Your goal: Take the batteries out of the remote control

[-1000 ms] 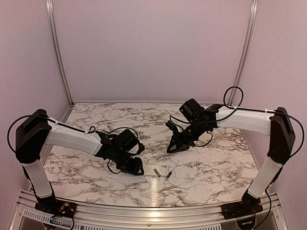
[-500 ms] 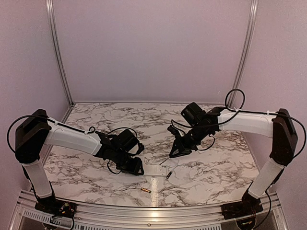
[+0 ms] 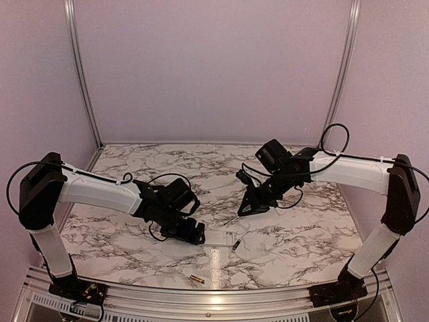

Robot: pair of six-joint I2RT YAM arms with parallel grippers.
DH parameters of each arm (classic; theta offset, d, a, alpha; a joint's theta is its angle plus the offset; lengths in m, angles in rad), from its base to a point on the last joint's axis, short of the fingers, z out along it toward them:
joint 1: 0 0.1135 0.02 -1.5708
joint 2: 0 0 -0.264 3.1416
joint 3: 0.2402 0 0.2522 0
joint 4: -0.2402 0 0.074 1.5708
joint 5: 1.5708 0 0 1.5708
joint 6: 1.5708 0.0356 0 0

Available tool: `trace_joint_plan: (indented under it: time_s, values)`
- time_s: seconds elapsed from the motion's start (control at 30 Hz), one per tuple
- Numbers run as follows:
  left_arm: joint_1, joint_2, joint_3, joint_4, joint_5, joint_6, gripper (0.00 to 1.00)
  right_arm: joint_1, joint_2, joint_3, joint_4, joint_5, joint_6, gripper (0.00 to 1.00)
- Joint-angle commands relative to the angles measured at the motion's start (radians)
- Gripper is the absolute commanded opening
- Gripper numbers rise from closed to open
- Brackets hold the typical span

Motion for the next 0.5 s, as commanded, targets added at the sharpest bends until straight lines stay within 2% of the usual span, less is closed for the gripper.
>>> trace_joint_plan:
  time_s: [0.0, 0.17, 0.27, 0.47]
  values:
    - [0.003, -0.055, 0.066, -0.129, -0.098, 0.087, 0.93, 0.001, -0.051, 0.023, 0.008, 0.036, -0.01, 0.0]
    - [0.002, -0.154, 0.091, -0.153, -0.158, 0.305, 0.94, -0.005, -0.071, 0.04, -0.011, 0.038, -0.016, 0.0]
    - [-0.007, -0.231, 0.08, -0.126, -0.079, 0.448, 0.94, -0.006, -0.078, 0.054, -0.02, 0.014, -0.019, 0.0]
    - [-0.072, -0.356, 0.032, -0.023, -0.03, 0.729, 0.92, -0.004, -0.085, 0.078, -0.009, -0.112, -0.003, 0.0]
